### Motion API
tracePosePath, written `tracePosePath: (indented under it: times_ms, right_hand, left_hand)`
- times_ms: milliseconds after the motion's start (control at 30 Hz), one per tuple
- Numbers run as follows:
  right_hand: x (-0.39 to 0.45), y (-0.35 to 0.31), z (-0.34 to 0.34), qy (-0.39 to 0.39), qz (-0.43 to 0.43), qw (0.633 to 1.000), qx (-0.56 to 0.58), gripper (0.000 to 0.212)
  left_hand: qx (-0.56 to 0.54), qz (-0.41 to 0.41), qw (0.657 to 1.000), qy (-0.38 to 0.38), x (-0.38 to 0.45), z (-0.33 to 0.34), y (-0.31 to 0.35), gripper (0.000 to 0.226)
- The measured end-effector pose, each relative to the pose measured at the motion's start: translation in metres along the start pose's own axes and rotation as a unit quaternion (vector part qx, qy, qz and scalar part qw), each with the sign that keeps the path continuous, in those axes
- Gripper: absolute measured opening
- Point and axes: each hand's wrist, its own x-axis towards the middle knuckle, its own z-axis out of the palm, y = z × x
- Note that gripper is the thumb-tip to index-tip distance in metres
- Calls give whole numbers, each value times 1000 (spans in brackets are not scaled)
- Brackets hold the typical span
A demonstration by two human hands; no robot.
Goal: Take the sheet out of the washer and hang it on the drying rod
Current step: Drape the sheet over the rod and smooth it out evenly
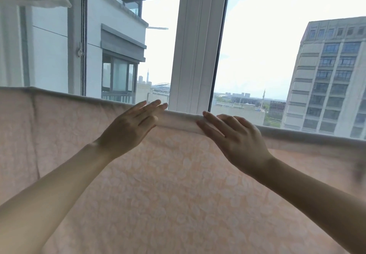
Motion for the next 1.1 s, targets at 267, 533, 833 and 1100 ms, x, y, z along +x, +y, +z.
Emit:
tracePosePath:
  times_ms: [267, 533, 833, 1100]
  right_hand:
    - [6, -10, 3, -9, 15, 1000, -5, 47]
    - [33, -33, 10, -60, 46, 997, 10, 55]
    - [92, -59, 39, -72, 89, 993, -12, 56]
    - [109, -79, 55, -32, 72, 997, -1, 47]
  left_hand:
    - [-36, -79, 996, -2, -9, 10, 0, 15]
    - [-20, -90, 995, 34, -6, 10, 3, 18]
    - [11, -136, 988, 70, -3, 15, 10, 19]
    - [-8, -149, 982, 115, -11, 17, 1, 20]
